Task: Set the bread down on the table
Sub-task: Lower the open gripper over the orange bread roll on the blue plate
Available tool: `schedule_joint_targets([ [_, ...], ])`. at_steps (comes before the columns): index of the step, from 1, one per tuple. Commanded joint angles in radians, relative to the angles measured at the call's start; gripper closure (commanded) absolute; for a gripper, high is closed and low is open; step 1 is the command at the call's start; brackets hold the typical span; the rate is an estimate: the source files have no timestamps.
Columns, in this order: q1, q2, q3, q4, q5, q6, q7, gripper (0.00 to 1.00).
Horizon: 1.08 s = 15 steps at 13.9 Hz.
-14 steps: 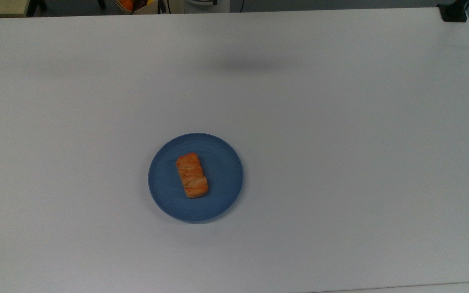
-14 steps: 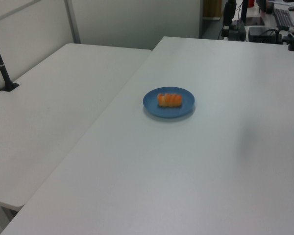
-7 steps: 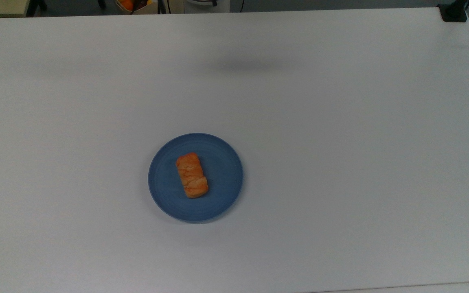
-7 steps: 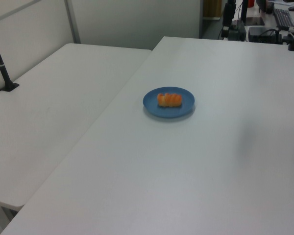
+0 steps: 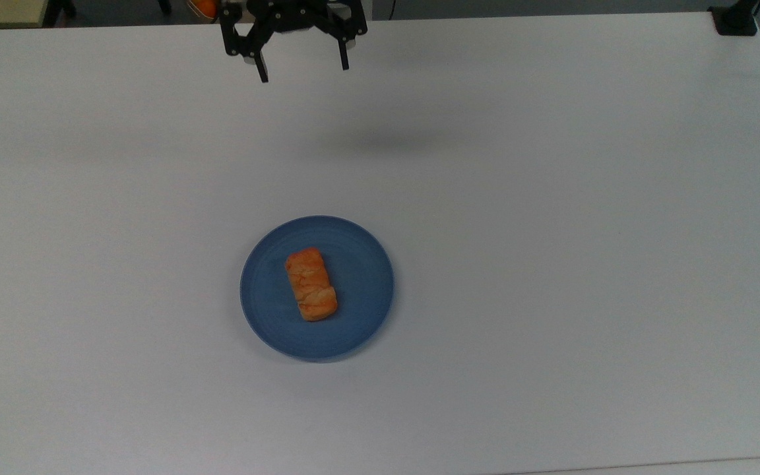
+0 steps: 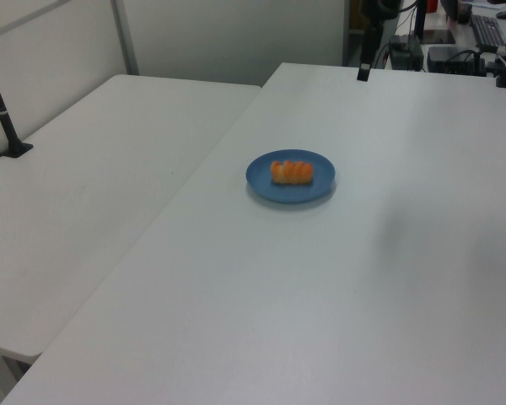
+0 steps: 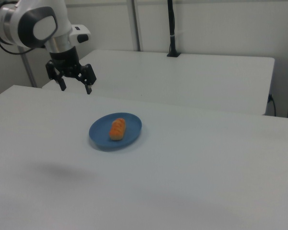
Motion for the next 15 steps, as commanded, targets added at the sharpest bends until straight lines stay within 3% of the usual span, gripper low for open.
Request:
schedule_joint_targets([
  [1, -0.003, 0.061, -0.005, -0.014, 0.001, 0.152, -0.060, 0.00],
  [15, 0.008, 0.354, -0.002, -0.014, -0.018, 0.548, -0.074, 0.00],
])
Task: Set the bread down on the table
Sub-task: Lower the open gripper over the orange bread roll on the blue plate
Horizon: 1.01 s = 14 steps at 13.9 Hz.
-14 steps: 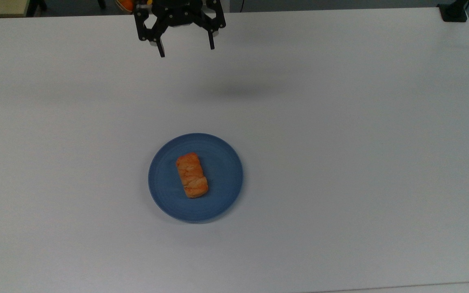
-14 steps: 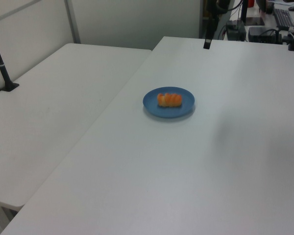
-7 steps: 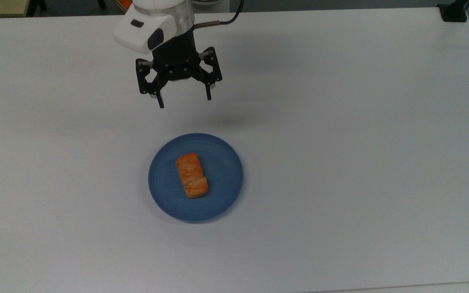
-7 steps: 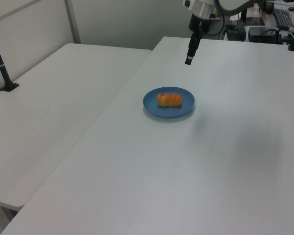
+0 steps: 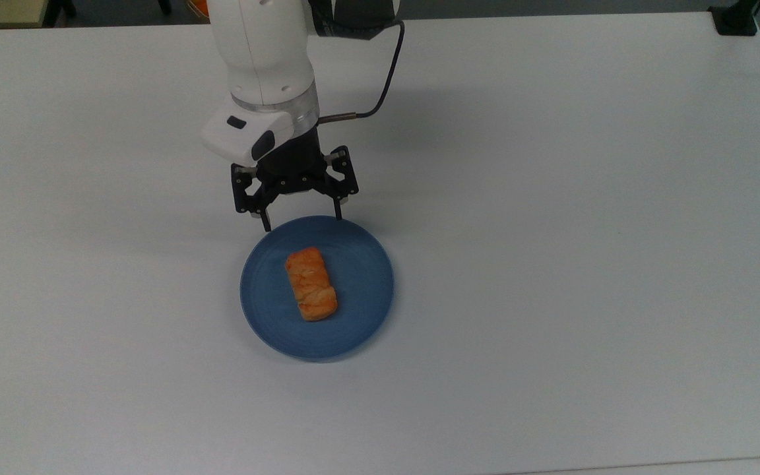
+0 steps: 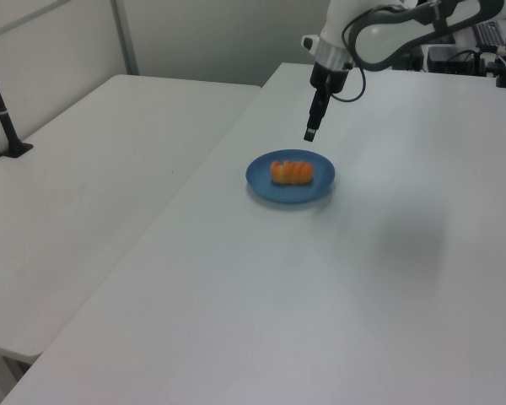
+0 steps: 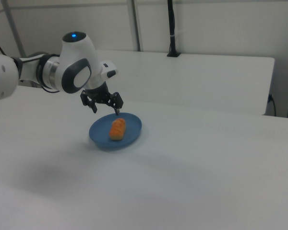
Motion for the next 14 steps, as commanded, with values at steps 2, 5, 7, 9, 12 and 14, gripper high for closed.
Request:
schedule_joint_targets([
  [2, 0.019, 0.075, -0.004, -0.009, -0.021, 0.131, -0.005, 0.00],
  [5, 0.021, 0.116, -0.002, -0.007, -0.068, 0.140, -0.001, 0.00],
  [7, 0.021, 0.131, -0.004, -0.010, -0.071, 0.219, -0.001, 0.00],
  [9, 0.021, 0.150, -0.002, -0.010, -0.074, 0.252, -0.001, 0.00],
  [12, 0.021, 0.156, -0.004, -0.012, -0.076, 0.259, 0.009, 0.00],
  [14, 0.021, 0.167, -0.004, -0.010, -0.108, 0.259, 0.016, 0.00],
])
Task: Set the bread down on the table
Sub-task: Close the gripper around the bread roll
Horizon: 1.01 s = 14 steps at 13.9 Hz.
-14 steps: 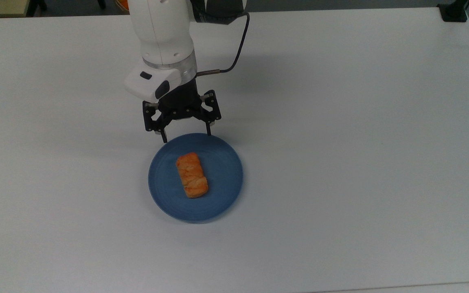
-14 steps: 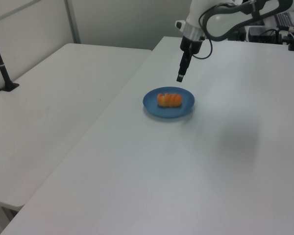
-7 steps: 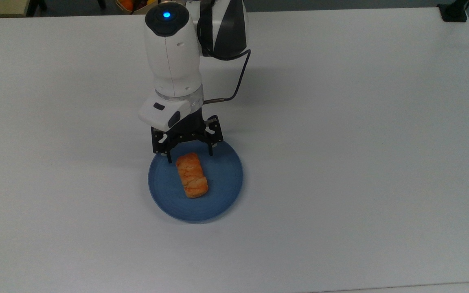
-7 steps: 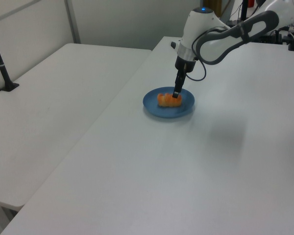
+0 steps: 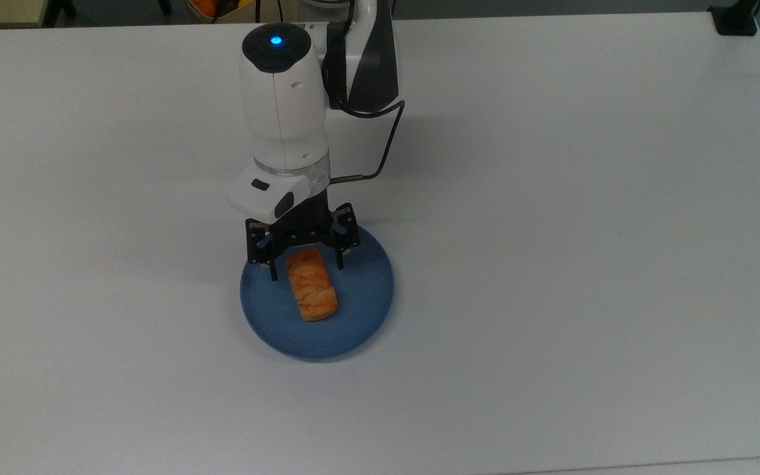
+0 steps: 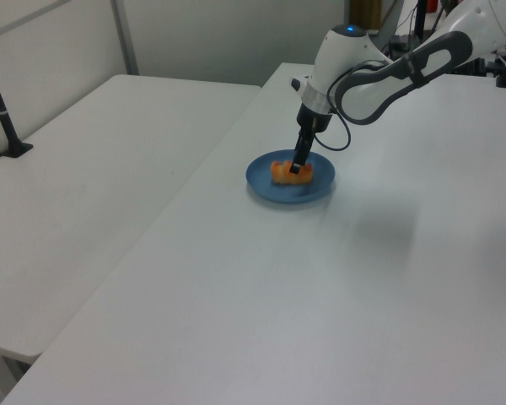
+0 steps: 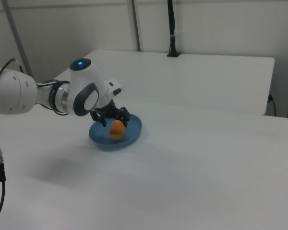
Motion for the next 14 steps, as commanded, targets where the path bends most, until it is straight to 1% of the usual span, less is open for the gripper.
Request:
schedule_joint_targets([
  [1, 0.010, 0.010, -0.007, -0.011, -0.061, 0.024, 0.016, 0.00],
  [4, 0.010, 0.019, -0.006, -0.014, -0.077, 0.058, 0.016, 0.00],
  [5, 0.010, 0.027, -0.007, -0.014, -0.080, 0.058, 0.014, 0.01],
  [6, 0.010, 0.028, -0.006, -0.014, -0.109, 0.058, 0.016, 0.14],
  [7, 0.010, 0.028, -0.005, -0.016, -0.121, 0.058, 0.016, 0.29],
  [8, 0.010, 0.028, -0.005, -0.018, -0.120, 0.056, 0.017, 0.41],
  [10, 0.010, 0.028, -0.005, -0.019, -0.121, 0.055, 0.045, 0.54],
  [14, 0.011, 0.010, -0.005, -0.019, -0.121, 0.037, 0.074, 0.58],
])
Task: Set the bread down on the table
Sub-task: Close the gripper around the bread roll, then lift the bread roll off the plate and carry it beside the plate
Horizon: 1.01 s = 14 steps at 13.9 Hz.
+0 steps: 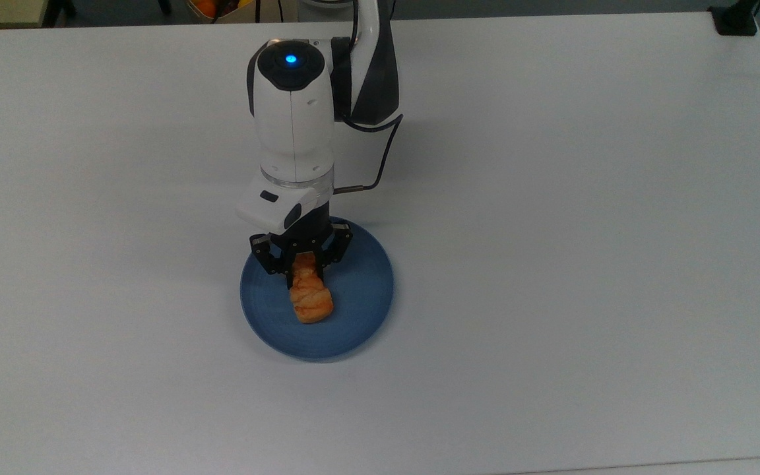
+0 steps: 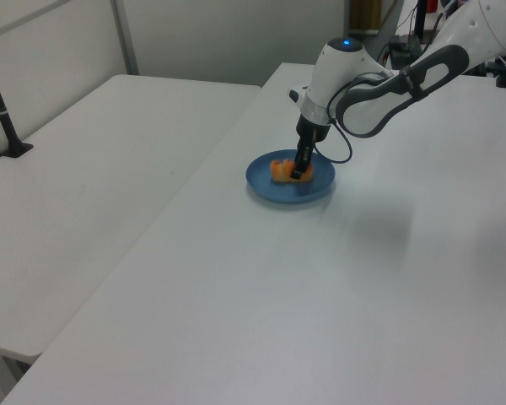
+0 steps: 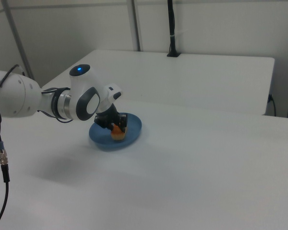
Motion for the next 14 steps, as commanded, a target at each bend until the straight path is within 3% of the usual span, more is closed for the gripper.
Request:
schedule_joint_targets([
  [1, 0.010, -0.036, -0.006, -0.018, -0.022, -0.009, 0.042, 0.58],
  [7, 0.036, -0.159, 0.002, -0.013, -0.013, -0.165, 0.072, 0.58],
  [14, 0.197, -0.247, 0.003, 0.020, -0.010, -0.277, 0.307, 0.57],
])
